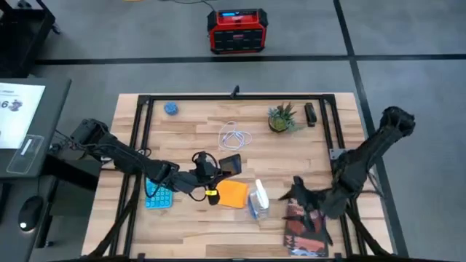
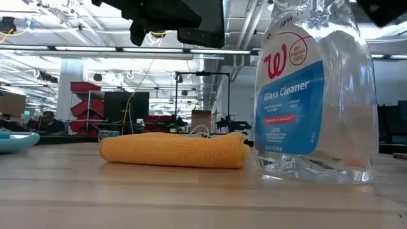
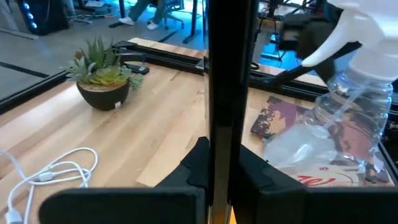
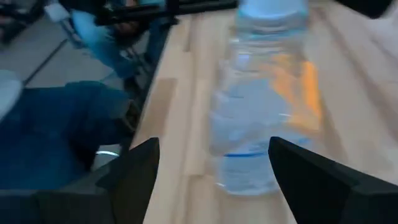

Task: Apply microfiber cloth
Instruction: Spray the black cellphone

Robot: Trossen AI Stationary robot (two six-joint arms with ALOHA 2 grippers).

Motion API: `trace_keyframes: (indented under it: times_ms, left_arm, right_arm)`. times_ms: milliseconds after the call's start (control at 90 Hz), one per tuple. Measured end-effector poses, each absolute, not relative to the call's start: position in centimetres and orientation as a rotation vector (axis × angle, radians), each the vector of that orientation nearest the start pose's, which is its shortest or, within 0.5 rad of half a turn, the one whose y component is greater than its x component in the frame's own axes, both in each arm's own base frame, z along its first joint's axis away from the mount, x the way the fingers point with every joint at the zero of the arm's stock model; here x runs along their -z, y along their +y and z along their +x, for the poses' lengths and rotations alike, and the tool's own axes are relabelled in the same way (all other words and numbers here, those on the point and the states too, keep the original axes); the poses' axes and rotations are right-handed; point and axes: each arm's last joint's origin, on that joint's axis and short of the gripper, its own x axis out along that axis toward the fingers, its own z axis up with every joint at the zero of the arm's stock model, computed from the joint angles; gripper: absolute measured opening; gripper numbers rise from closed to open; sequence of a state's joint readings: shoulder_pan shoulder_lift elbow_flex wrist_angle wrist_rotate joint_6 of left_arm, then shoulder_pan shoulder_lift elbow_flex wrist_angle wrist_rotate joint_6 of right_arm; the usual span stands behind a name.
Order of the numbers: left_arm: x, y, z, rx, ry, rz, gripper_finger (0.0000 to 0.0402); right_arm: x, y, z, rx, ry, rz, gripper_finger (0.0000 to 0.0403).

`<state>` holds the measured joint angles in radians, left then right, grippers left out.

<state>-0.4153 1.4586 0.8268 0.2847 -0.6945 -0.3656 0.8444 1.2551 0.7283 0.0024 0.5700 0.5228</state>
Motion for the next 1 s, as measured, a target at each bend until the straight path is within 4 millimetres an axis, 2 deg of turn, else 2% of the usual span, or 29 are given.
trace_keyframes:
  times_ms: [111,267,544,800,1000]
  left_arm:
    - [-23.9,-11.1,28.8,-0.314,0.242,-0.177,0.0011]
    - [-23.9,-11.4,28.7,-0.302,0.246,-0.175,0.0011]
    - [-23.8,-11.4,28.7,-0.305,0.250,-0.179,0.0011]
    - [-23.8,-11.4,28.7,-0.306,0.250,-0.179,0.0012]
    - [-23.8,-11.4,28.7,-0.306,0.250,-0.177,0.0015]
  right_arm:
    - [-23.1,19.0,18.8,-0.157,0.449,0.176,0.0292]
    - [-23.3,18.7,19.0,-0.106,0.415,0.168,0.0292]
    - [-24.4,16.6,20.3,-0.048,0.369,0.102,0.0292]
    - [-24.5,14.3,22.3,-0.111,0.391,0.082,0.0292]
    - [-24.9,12.9,23.1,-0.100,0.364,-0.012,0.0292]
